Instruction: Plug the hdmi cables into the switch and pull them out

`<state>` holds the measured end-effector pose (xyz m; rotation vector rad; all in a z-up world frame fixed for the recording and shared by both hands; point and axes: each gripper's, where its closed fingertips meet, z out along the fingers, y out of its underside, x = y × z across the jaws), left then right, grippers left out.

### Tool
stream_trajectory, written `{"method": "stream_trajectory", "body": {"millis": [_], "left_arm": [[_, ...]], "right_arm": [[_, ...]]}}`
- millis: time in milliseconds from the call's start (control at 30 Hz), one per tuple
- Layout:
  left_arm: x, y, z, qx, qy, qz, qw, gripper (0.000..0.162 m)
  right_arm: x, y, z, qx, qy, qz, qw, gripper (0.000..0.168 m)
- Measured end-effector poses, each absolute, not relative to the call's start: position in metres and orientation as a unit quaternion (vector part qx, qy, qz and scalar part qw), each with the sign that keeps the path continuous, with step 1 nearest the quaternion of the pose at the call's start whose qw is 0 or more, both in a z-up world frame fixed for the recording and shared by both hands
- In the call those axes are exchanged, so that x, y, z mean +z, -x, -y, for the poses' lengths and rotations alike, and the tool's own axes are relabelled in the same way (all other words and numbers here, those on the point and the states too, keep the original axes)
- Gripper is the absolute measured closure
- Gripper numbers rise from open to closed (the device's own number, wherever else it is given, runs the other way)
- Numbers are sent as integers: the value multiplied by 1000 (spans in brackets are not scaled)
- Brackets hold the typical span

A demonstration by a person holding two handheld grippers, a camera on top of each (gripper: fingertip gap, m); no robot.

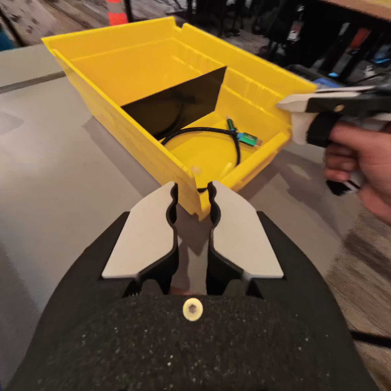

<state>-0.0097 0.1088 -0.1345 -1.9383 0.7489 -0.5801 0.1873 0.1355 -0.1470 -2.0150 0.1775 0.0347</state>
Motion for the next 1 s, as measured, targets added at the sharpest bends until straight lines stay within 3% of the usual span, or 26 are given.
{"method": "stream_trajectory", "body": {"millis": [33,100,200,300,367,467,533,600,667,733,900,1000], "left_arm": [[-122,22,-98,-262,787,-305,468,133],[-96,63,-78,-299,775,-292,474,126],[-69,162,-65,-272,774,-229,524,117],[-70,290,-70,-106,783,-137,597,114],[-89,355,-72,-8,798,-103,593,113],[-122,392,-84,5,838,-74,540,101],[-130,390,-99,-23,839,-81,538,99],[-139,395,-115,-19,846,-77,527,102],[-151,396,-124,-50,862,-62,500,135],[-150,401,-128,-104,866,-36,488,153],[-136,437,-129,-73,862,-60,499,159],[-133,489,-132,-51,858,-46,509,159]], "right_arm": [[-144,-188,-129,-5,848,-74,525,155],[-125,-189,-109,-68,838,-65,538,143],[-80,-152,-87,-101,801,-18,590,142],[-70,-48,-84,7,791,81,606,143],[-82,35,-83,97,791,133,590,139],[-107,158,-80,245,790,165,537,121],[-118,196,-94,260,800,108,531,122],[-124,204,-114,216,807,52,548,128],[-137,210,-124,169,827,47,534,150],[-144,212,-129,122,840,53,527,163],[-124,240,-131,27,822,73,564,165],[-120,289,-137,58,816,78,569,164]]}}
